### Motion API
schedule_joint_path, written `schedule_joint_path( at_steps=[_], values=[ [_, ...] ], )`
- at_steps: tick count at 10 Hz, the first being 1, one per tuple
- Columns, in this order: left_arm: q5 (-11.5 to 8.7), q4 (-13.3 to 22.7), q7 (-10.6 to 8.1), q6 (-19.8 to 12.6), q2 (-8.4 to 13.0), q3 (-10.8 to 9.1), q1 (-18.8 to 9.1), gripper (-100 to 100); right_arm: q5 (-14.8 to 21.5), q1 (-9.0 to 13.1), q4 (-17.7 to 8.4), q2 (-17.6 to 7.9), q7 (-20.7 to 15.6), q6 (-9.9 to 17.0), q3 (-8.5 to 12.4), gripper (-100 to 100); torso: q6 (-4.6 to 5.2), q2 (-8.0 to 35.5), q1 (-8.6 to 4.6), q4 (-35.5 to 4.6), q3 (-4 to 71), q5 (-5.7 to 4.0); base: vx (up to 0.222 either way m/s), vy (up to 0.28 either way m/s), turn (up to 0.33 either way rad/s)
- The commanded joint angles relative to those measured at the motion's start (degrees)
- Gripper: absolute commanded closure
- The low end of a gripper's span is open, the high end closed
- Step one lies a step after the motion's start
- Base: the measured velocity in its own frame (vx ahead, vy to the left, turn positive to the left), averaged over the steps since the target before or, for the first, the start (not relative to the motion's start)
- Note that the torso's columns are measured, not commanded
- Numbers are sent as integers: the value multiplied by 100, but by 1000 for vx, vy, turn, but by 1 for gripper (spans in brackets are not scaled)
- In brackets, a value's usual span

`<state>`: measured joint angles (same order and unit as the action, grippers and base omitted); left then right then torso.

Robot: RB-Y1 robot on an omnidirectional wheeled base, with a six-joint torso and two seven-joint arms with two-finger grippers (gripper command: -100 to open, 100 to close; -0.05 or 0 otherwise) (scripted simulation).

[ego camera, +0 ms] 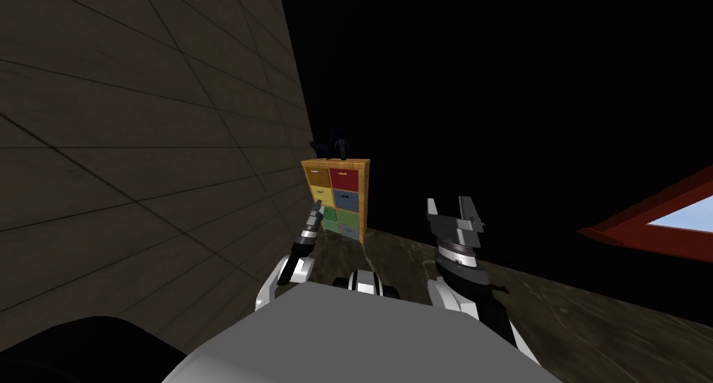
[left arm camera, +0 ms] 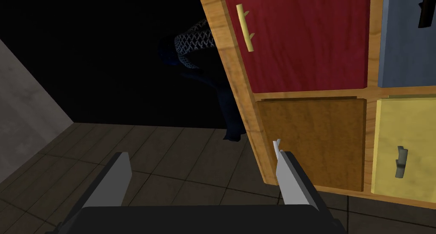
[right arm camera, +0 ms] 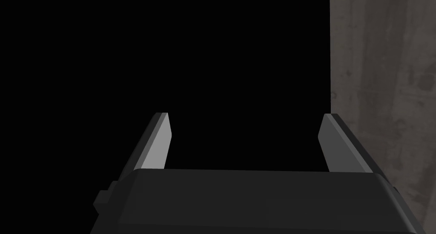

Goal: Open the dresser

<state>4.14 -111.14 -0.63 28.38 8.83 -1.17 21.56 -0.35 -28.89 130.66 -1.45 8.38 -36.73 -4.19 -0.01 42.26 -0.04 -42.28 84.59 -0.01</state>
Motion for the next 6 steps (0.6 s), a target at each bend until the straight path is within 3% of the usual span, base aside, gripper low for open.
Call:
schedule_joint_path(
  at_steps=[1, 6],
  values=[
    [25, 325, 36, -7, -71, 20, -122, -100, 0, 0, 0, 0, 0, 0, 0, 0, 1, 2, 1, 0, -1, 0, 77, -10, -34],
    [77, 995, 105, -36, -159, 64, -348, -100, 0, 0, 0, 0, 0, 0, 0, 0, 0, 11, 3, -3, -7, 1, 106, -3, -31]
  ],
)
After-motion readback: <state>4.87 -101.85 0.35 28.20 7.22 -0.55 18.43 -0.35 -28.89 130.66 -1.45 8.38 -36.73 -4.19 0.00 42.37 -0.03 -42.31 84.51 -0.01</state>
